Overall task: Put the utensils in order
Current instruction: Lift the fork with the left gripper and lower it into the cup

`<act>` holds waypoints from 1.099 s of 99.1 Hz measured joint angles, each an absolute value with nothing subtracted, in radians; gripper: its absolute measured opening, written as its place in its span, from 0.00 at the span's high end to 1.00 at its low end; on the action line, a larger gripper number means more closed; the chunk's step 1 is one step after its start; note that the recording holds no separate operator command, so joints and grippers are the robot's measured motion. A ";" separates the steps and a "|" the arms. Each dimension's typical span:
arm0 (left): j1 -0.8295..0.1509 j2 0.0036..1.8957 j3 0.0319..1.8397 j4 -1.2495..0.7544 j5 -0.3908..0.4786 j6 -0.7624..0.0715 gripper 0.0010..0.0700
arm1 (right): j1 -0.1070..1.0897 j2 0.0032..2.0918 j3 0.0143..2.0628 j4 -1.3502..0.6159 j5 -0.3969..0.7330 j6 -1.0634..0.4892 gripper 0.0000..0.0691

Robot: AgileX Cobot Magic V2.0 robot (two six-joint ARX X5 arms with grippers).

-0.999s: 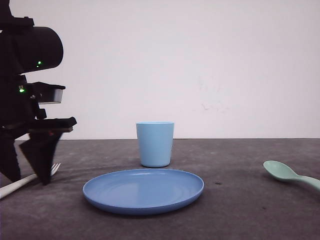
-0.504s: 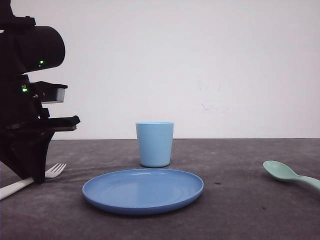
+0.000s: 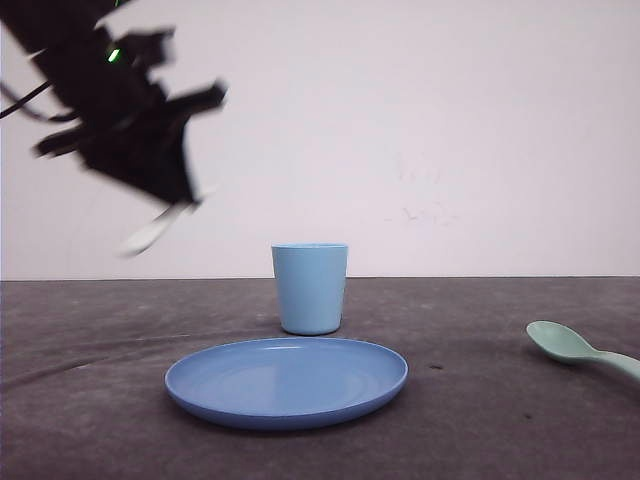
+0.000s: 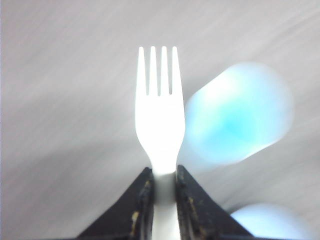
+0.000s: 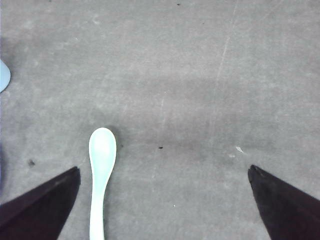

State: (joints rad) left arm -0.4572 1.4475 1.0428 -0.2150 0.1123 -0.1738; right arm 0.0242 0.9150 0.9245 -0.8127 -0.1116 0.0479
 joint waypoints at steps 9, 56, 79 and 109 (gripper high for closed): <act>-0.478 1.448 1.043 -0.074 0.189 -0.177 0.95 | 0.024 0.915 0.925 -0.817 -0.112 0.048 0.02; -0.529 1.626 1.043 0.540 0.196 -0.171 0.95 | 0.024 0.915 0.925 -0.854 -0.108 0.048 0.02; -0.531 1.739 1.043 0.625 0.199 -0.154 0.95 | 0.024 0.915 0.925 -0.863 -0.108 0.048 0.02; -0.531 1.845 1.043 0.615 0.200 -0.137 0.95 | 0.024 0.915 0.925 -0.873 -0.108 0.048 0.02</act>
